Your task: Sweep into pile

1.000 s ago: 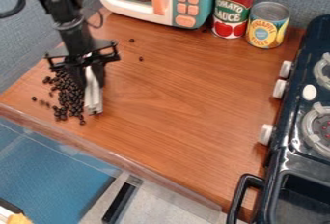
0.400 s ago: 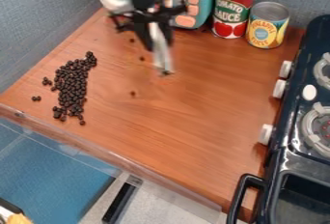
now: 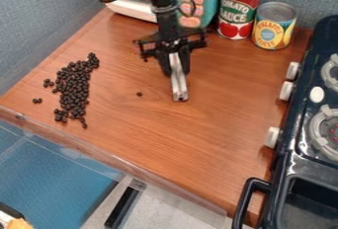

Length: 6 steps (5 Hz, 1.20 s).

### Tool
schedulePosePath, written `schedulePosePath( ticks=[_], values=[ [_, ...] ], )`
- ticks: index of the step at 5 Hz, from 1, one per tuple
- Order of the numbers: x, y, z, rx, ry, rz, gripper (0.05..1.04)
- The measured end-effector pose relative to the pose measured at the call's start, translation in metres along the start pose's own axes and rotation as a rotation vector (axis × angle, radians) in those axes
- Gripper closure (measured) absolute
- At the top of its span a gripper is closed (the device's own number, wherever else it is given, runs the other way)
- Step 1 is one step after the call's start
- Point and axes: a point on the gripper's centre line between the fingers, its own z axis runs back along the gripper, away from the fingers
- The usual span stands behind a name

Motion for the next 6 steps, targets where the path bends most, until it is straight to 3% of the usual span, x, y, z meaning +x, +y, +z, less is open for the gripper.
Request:
schedulePosePath(
  ticks=[2,3,5,6],
  values=[
    [0.052,-0.008,0.0,0.004,-0.077,0.094,0.74],
    [0.056,-0.005,0.001,0.0,-0.084,0.137,0.74],
    [0.061,0.015,0.008,-0.06,-0.213,0.293,0.74],
    [0.066,0.058,0.016,-0.081,-0.248,0.4,0.74]
  ],
)
